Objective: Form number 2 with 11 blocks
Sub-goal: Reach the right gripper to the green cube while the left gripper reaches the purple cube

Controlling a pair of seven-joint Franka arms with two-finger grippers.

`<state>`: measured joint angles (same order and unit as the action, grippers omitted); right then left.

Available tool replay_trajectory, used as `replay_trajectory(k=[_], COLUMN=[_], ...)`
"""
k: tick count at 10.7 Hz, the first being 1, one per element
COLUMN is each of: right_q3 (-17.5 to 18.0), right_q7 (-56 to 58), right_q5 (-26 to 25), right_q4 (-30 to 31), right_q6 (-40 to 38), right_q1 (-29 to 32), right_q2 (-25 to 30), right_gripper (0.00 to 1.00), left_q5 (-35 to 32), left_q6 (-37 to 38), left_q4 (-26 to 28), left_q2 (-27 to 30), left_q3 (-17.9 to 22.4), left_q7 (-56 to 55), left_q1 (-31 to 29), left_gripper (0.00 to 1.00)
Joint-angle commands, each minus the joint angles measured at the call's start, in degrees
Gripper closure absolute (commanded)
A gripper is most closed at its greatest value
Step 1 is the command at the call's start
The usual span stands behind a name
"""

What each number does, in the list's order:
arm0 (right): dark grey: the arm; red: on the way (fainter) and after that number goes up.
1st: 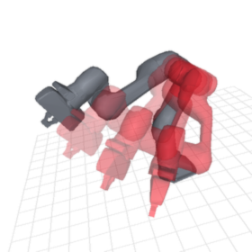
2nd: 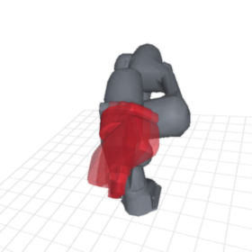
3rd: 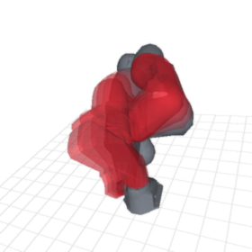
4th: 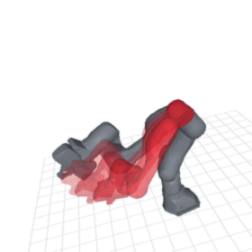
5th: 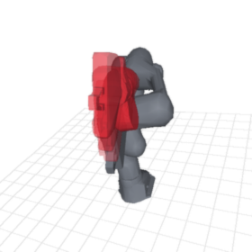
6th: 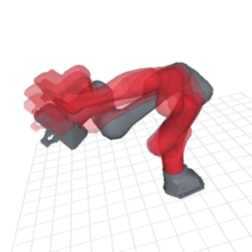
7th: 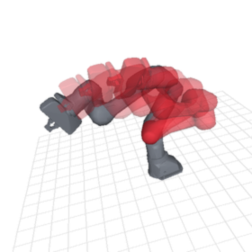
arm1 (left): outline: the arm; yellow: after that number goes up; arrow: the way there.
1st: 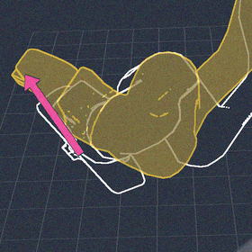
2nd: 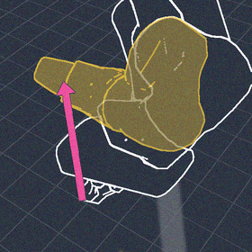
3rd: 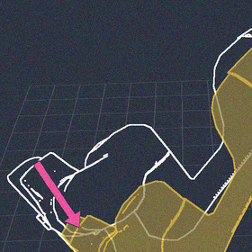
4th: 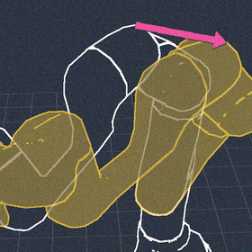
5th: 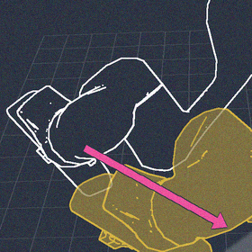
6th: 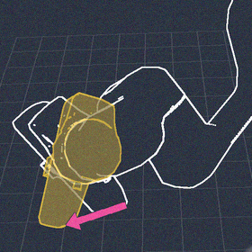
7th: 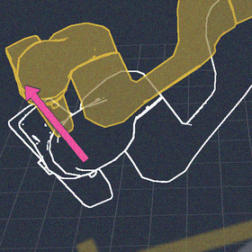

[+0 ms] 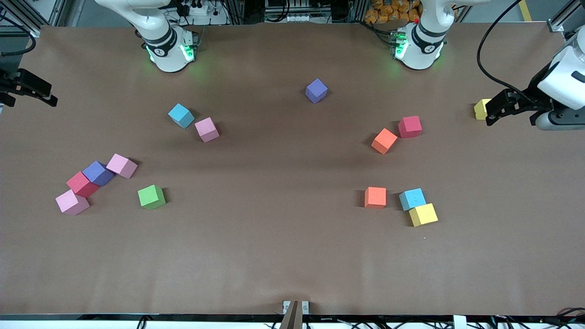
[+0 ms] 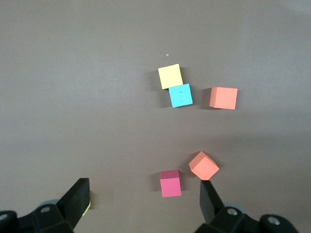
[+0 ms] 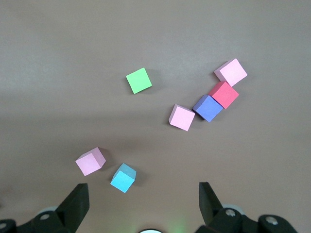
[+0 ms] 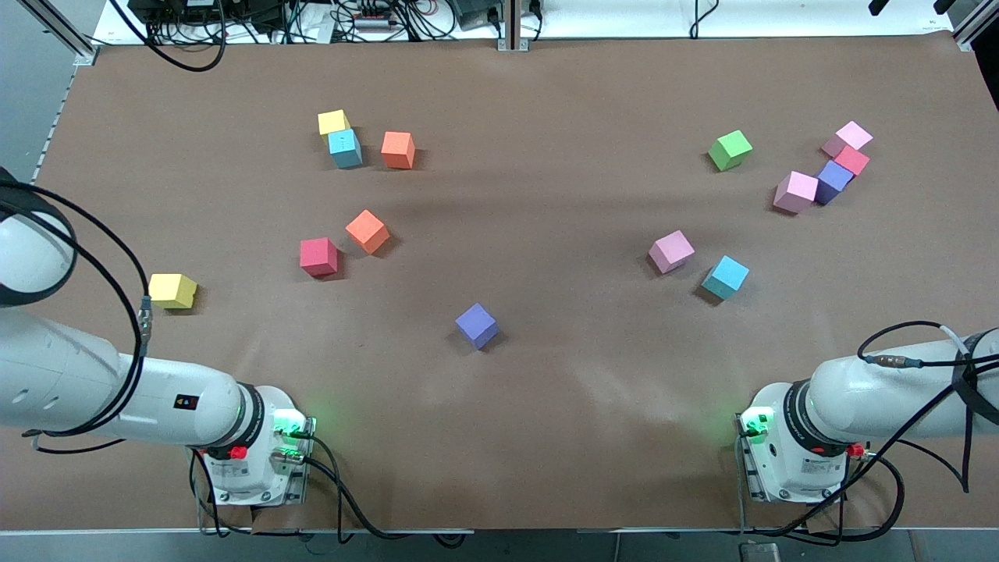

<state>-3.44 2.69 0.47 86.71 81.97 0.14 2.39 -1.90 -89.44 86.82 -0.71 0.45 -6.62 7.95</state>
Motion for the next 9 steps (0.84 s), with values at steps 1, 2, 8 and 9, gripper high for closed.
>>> replay_trajectory(k=[1, 2, 8, 9], right_q3=[-0.33, -0.33, -0.16, -0.07], right_q7=[-1.11, -1.11, -1.28, -1.28], right_q5=[-1.35, -1.35, -0.38, -0.12], right_q4=[-1.45, -1.45, 1.62, 2.15], right_q6=[-1.11, -1.11, 0.20, 1.86], right_q1=[-0.84, -0.84, -2.41, -2.77], right_q2=[-0.37, -0.37, -3.34, -5.54], right_gripper=[0.00, 0.00, 0.00, 0.00], left_q5=[0.40, 0.40, 5.85, 5.85], left_q6=[1.11, 1.11, -0.37, -2.39], left_q4=[0.11, 0.11, 12.12, 15.28], left_q2=[0.97, 0.80, 2.72, 3.25], left_q3=[0.43, 0.61, -5.34, -8.68], left_q7=[-0.50, -0.33, -7.93, -13.45], left_q1=[0.31, 0.22, 0.57, 0.57], left_gripper=[0.00, 0.00, 0.00, 0.00])
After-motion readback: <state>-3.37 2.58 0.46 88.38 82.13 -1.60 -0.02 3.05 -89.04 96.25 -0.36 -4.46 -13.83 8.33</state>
